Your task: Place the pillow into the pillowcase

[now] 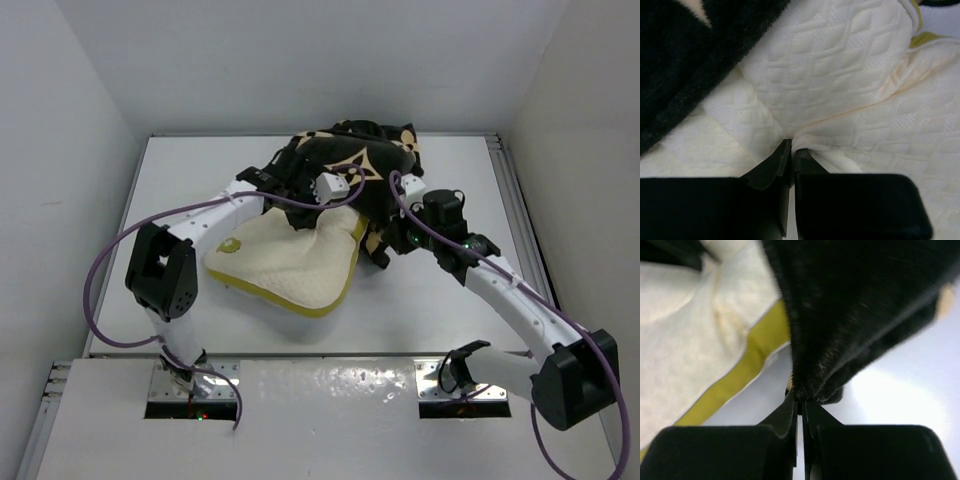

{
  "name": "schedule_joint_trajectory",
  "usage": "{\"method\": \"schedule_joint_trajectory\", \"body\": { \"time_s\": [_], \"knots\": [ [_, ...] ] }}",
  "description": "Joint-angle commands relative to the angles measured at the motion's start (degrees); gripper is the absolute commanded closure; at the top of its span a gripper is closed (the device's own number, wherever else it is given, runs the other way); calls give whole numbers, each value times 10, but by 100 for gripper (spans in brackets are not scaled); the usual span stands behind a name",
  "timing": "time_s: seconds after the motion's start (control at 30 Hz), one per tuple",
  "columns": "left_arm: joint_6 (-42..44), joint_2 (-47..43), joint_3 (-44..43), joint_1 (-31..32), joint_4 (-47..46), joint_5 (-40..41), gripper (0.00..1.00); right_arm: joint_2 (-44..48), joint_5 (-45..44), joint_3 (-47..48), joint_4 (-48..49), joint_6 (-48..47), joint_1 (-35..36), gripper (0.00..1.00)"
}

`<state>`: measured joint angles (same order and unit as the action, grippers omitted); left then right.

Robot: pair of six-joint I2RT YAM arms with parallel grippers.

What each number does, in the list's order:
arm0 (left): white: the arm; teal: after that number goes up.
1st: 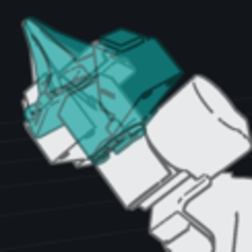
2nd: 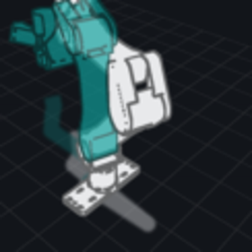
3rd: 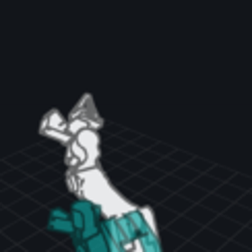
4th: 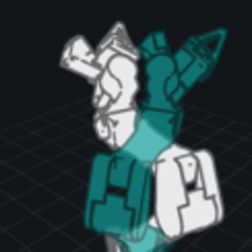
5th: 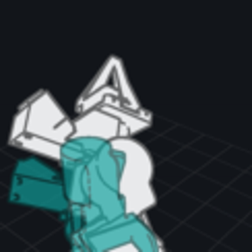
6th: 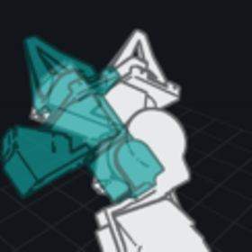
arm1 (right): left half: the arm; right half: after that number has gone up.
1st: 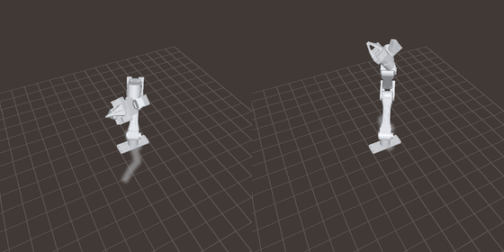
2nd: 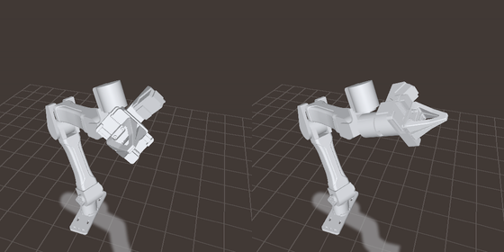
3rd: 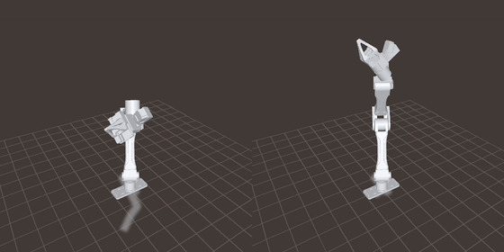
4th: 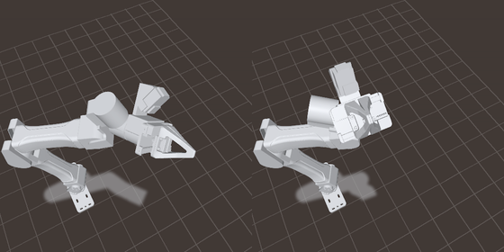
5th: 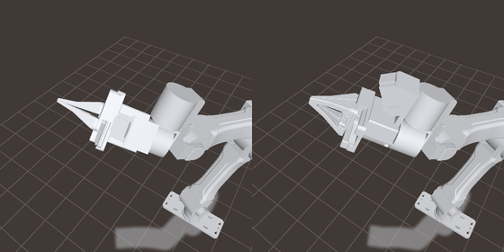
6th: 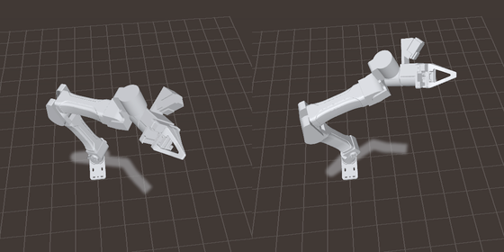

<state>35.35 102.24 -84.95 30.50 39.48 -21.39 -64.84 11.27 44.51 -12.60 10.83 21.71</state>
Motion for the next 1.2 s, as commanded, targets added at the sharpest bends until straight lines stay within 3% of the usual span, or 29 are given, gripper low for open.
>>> {"method": "schedule_joint_trajectory", "body": {
  "time_s": [0.0,0.13,0.43,0.5,0.53,0.57,0.6,0.67,0.73,0.77,0.83,0.87,0.9,1.0,1.03,1.07,1.1,1.17],
  "knots": [
    [-41,-6,-16,14,-61,31,100,37,78,0,-76,-35,24,100],
    [-72,2,-19,30,-65,28,100,66,75,-19,-94,-19,36,100],
    [-133,-5,-15,44,-104,13,100,89,75,-67,17,64,40,99],
    [-129,1,-18,52,-109,18,100,72,42,-68,8,88,39,77],
    [-129,10,-22,54,-107,16,97,67,27,-68,-1,95,28,35],
    [-129,16,-28,56,-95,9,88,66,20,-69,-3,104,22,23],
    [-126,21,-42,60,-84,3,62,69,14,-70,-3,124,16,16],
    [-122,31,-56,61,-56,-18,23,80,-22,-73,-7,142,-5,1],
    [-115,24,-56,57,-50,-30,15,94,-44,-76,-15,165,-21,1],
    [-109,14,-52,56,-47,-35,1,96,-52,-77,-20,172,-39,1],
    [-98,2,-52,54,-40,-32,0,95,-62,-76,-37,190,-63,2],
    [-89,-11,-57,49,-30,-31,0,91,-56,-76,-43,197,-69,19],
    [-85,-18,-61,47,-24,-27,0,89,-39,-75,-49,199,-74,34],
    [-89,-43,-71,19,-17,-4,5,72,-28,-72,-55,218,-86,100],
    [-91,-55,-71,7,-16,6,23,69,-28,-72,-57,220,-87,100],
    [-115,-63,-66,-23,-22,25,88,69,-28,-73,-51,226,-86,100],
    [-127,-67,-58,-40,-30,46,100,72,-33,-85,-42,234,-91,98],
    [-132,-78,-32,-94,-48,80,100,76,-24,-100,-17,269,-104,70]
  ]
}}
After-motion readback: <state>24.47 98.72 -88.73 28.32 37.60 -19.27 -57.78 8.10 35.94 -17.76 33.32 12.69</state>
